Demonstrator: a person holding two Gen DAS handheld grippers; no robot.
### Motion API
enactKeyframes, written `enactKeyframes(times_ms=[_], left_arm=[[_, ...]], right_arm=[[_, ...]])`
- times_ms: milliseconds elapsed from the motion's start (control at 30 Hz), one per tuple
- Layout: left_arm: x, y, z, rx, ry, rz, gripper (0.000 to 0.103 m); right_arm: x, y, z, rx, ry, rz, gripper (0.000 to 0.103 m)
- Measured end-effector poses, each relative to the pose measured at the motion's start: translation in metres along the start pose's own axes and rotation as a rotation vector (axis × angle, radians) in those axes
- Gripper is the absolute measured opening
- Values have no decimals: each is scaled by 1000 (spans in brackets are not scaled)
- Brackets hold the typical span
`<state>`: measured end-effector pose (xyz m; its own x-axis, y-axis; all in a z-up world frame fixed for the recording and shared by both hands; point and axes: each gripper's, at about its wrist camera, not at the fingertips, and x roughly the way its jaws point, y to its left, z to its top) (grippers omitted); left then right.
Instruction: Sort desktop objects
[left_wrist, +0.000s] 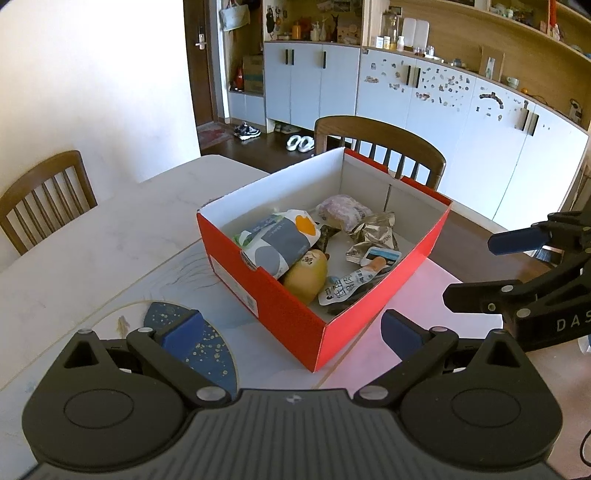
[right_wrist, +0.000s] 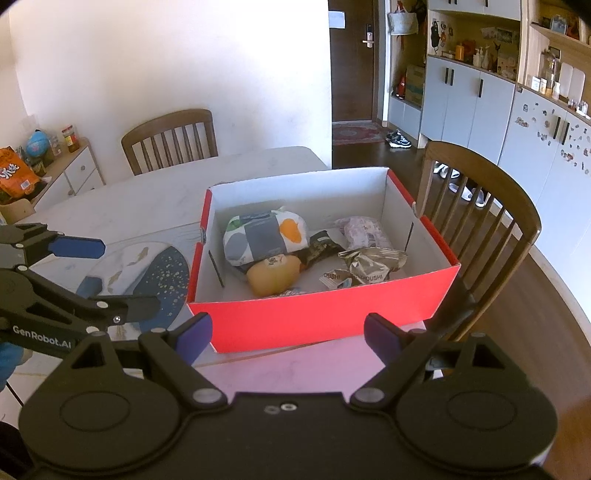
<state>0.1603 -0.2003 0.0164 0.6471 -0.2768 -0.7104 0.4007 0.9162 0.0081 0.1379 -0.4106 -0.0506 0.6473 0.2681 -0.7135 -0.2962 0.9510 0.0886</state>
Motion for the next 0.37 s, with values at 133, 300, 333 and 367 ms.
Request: enactKeyframes(times_ms=[133, 300, 333, 367], left_arm=[[-2, -1, -1, 5, -3, -6, 103], [-3, -1, -3, 11, -3, -6, 103], [-3, 0, -3, 12, -3, -6, 103], [-3, 0, -3, 12, -4, -3, 103]], right_arm=[[0, 0, 0, 2, 1, -3, 90], [2, 1, -2, 3, 6, -4, 90], [2, 1, -2, 3, 8, -4, 90], [2, 1, -2, 3, 8, -3, 90]])
